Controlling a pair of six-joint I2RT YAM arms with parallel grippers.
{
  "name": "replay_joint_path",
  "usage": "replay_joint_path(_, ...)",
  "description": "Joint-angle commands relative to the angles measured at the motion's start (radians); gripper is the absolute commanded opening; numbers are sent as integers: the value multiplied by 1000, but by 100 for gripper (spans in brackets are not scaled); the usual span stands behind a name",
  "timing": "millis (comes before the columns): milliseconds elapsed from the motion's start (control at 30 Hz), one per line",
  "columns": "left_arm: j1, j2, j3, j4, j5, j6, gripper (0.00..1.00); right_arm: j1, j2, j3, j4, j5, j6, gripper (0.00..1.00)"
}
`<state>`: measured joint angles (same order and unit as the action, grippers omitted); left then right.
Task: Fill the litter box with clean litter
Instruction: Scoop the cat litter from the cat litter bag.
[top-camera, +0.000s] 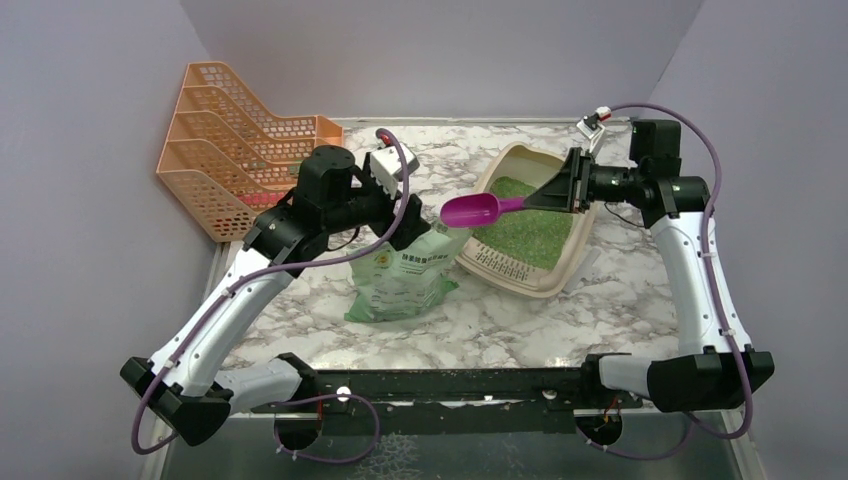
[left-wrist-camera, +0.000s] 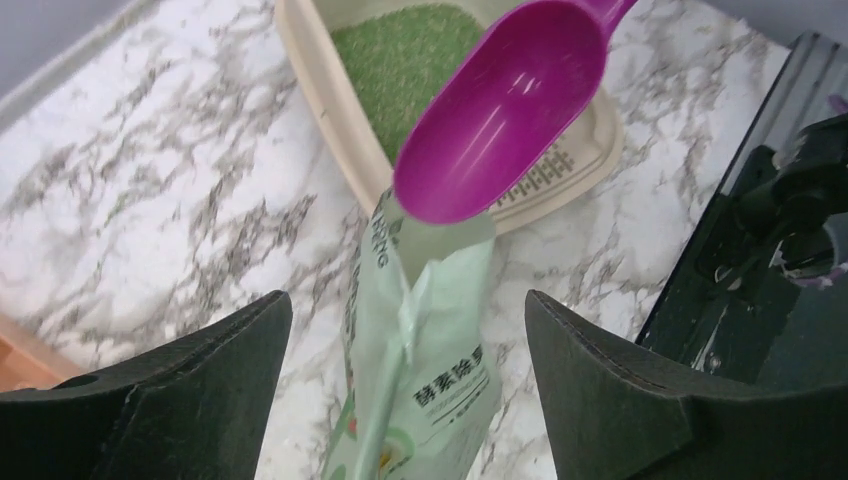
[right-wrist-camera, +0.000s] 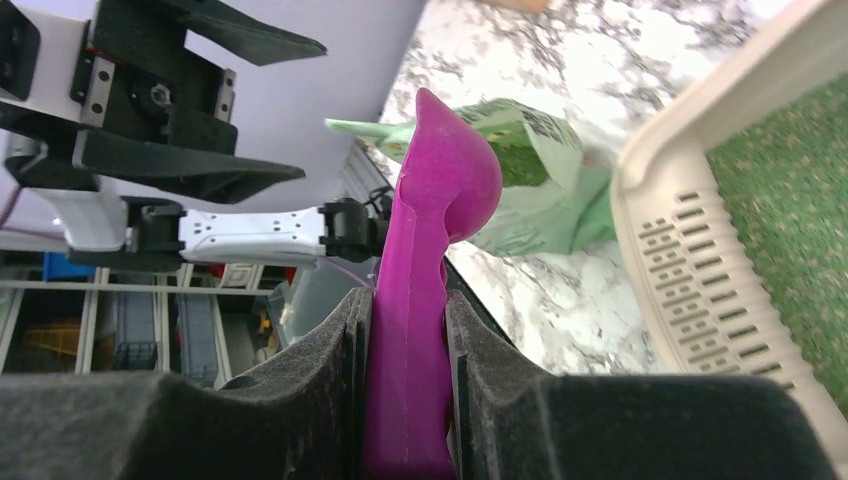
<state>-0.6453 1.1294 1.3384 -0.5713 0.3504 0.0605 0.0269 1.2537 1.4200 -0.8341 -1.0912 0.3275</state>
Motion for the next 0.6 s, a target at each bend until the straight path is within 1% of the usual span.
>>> replay_joint_path(0,61,20,-20,-173,56,79,86,0,17,38,-126,99,-73,1)
replay_joint_path(100,70,39,-26,-219,78,97,86,3,37,45,-142,99,-83,1)
replay_joint_path(300,73,54,-43,-278,66,123,86,36,74,59,-169,105,-101,1)
replay_joint_path(433,74,60,-64,-298,48,127,86,92,112,67,-174,138,-94,1)
replay_joint_path(567,73,53,-84,-313,35,126,84,190,153,102,-177,179,-86,1)
